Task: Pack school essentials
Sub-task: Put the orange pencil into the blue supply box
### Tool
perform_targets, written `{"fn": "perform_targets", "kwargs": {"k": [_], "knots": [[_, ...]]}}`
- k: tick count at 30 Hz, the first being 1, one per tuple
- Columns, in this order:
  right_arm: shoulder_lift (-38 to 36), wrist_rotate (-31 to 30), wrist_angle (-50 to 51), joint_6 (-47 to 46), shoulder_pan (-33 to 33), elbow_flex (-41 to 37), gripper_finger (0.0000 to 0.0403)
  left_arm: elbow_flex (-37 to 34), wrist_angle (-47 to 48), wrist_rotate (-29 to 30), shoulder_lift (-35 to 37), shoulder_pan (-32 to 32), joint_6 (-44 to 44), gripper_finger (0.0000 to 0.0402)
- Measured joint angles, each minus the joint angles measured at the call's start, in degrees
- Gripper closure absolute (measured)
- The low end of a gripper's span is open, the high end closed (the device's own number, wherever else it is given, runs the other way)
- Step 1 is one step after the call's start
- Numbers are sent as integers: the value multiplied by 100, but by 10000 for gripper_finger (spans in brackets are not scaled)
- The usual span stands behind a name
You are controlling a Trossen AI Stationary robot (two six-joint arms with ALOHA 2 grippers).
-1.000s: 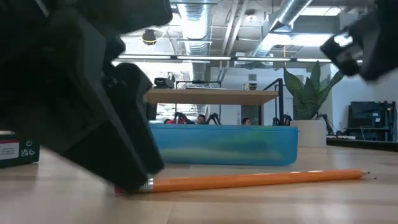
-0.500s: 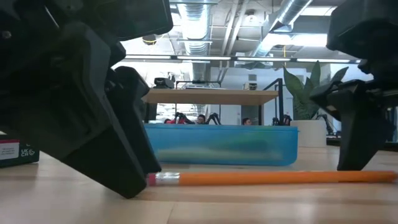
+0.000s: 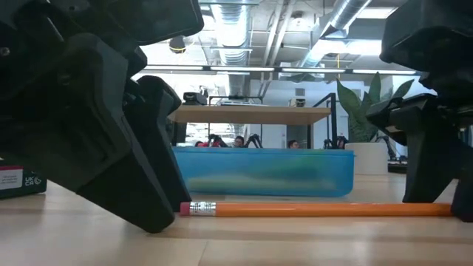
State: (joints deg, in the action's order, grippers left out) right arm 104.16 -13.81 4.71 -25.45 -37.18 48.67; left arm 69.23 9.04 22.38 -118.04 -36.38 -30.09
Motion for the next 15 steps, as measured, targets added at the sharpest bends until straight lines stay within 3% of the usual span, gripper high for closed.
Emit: {"fn": "perform_targets", "kwargs": {"k": [15], "knots": [[9,40,-3,-4,95,-10,325,-2,-132,182,-24,211,57,246]]}}
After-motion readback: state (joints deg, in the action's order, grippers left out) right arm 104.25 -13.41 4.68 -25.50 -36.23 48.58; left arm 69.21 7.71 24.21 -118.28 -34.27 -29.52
